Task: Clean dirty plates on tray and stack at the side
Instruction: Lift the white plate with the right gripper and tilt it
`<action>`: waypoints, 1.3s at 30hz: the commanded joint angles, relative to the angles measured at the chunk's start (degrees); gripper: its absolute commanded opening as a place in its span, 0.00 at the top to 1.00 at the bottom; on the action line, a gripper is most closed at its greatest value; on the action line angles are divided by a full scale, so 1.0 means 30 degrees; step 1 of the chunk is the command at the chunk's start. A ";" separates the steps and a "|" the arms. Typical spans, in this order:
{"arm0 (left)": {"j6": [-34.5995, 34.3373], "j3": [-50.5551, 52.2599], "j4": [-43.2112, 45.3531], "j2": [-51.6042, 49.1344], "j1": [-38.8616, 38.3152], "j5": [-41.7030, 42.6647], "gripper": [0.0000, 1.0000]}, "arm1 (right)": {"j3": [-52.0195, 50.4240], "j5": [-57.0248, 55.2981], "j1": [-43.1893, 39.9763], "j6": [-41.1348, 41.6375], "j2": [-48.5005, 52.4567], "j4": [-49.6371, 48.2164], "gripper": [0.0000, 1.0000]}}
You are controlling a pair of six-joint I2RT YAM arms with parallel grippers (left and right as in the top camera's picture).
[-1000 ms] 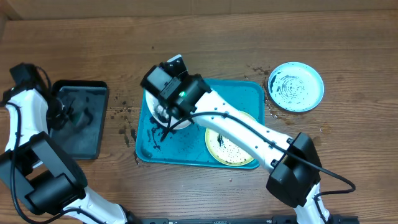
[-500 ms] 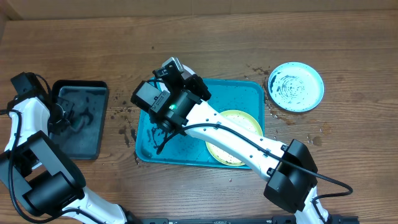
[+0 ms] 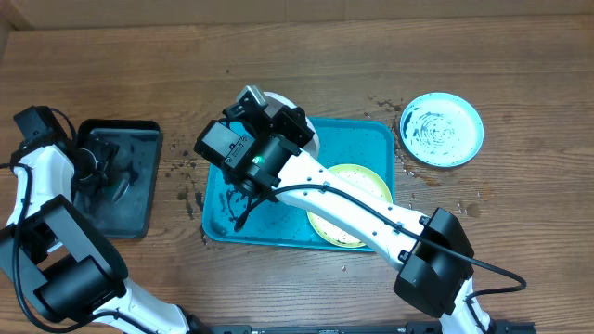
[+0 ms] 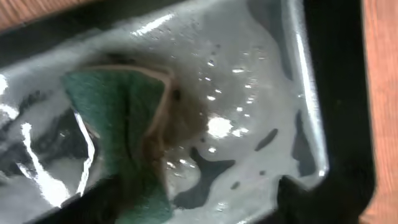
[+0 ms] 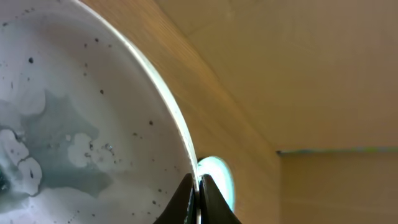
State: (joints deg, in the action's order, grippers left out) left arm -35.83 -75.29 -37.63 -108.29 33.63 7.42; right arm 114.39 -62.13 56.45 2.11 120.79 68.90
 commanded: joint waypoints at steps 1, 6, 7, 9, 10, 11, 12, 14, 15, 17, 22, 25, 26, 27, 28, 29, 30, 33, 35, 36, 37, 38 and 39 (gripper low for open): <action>0.0233 0.0146 0.0058 -0.0131 -0.0095 0.1071 0.09 | 0.0619 -0.2324 0.0080 -0.2375 0.0007 -0.0678 0.96; 0.0233 0.0153 -0.0153 -0.0131 -0.0095 0.2011 0.00 | 0.0619 -0.3483 0.0080 -0.3534 0.0007 -0.1545 0.96; 0.0233 0.0153 -0.0146 -0.0131 -0.0095 0.2251 0.00 | 0.0619 -0.3475 0.0080 -0.3752 0.0007 -0.1632 0.96; 0.0226 0.0153 -0.0146 -0.0131 -0.0095 0.2565 0.00 | 0.0619 -0.3490 0.0080 -0.4313 0.0007 -0.1902 0.96; 0.0233 0.0153 -0.0146 -0.0131 -0.0095 0.2543 0.00 | 0.0619 -0.3665 0.0117 -0.4371 0.0007 -0.1967 0.96; 0.0226 0.0153 -0.0146 -0.0131 -0.0095 0.2543 0.00 | 0.0619 -0.3789 0.0131 -0.4371 0.0007 -0.1960 0.96; 0.0226 0.0153 -0.0146 -0.0131 -0.0095 0.2543 0.00 | 0.0619 -0.3781 0.0153 -0.4371 0.0007 -0.1960 0.96; 0.0226 0.0153 -0.0153 -0.0131 -0.0095 0.2550 0.00 | 0.0619 -0.3781 0.0168 -0.4364 0.0007 -0.2098 0.96; 0.0226 0.0153 -0.0153 -0.0131 -0.0095 0.2543 0.00 | 0.0619 -0.3781 0.0168 -0.4364 0.0007 -0.2317 0.96; 0.0233 0.0153 -0.0146 -0.0131 -0.0095 0.2543 0.00 | 0.0619 -0.3789 0.0168 -0.4546 0.0007 -0.2390 0.96; 0.0233 0.0153 -0.0146 -0.0131 -0.0095 0.2470 0.00 | 0.0619 -0.5588 0.0168 -0.5916 0.0007 -0.3504 0.96; 0.0233 0.0153 -0.0153 -0.0131 -0.0095 0.2463 0.00 | 0.0619 -0.5748 0.0175 -0.6251 0.0007 -0.3956 0.96; 0.0233 0.0153 -0.0146 -0.0131 -0.0095 0.2470 0.00 | 0.0619 -0.5486 0.0189 -0.6258 0.0007 -0.3942 0.96; 0.0233 0.0153 -0.0153 -0.0131 -0.0095 0.2463 0.00 | 0.0612 -0.4634 0.0182 -0.6215 0.0007 -0.3818 0.96; 0.0233 0.0153 -0.0153 -0.0131 -0.0095 0.2470 0.00 | 0.0612 -0.3614 0.0182 -0.6171 0.0007 -0.3490 0.96; 0.0233 0.0153 -0.0153 -0.0131 -0.0095 0.2463 0.00 | 0.0612 -0.2812 0.0182 -0.5967 0.0007 -0.3177 0.96; 0.0233 0.0153 -0.0146 -0.0131 -0.0095 0.2470 0.00 | 0.0612 -0.2098 0.0182 -0.5537 0.0007 -0.2973 0.96; 0.0233 0.0153 -0.0146 -0.0131 -0.0095 0.2463 0.00 | 0.0612 0.3687 0.0146 -0.4619 0.0015 -0.2135 0.96; 0.0233 0.0153 -0.0146 -0.0131 -0.0095 0.2470 0.00 | 0.0612 0.2382 0.0146 -0.4918 0.0015 -0.1865 0.96; 0.0233 0.0153 -0.0153 -0.0131 -0.0095 0.2463 0.00 | 0.0612 0.0685 0.0146 -0.4750 0.0007 -0.1953 0.96; 0.0233 0.0153 -0.0146 -0.0131 -0.0095 0.2470 0.00 | 0.0612 -0.2426 0.0138 -0.3956 0.0007 -0.2783 0.96; 0.0233 0.0153 -0.0146 -0.0131 -0.0095 0.2470 0.00 | 0.0612 -0.2412 0.0124 -0.3745 0.0015 -0.3045 0.96; 0.0233 0.0153 -0.0146 -0.0131 -0.0095 0.2470 0.00 | 0.0612 -0.0838 0.0131 -0.3701 0.0007 -0.3220 0.96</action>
State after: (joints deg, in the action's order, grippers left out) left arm -35.62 -75.29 -38.06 -108.29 33.63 14.39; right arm 114.61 -62.63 56.75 -11.81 120.84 60.29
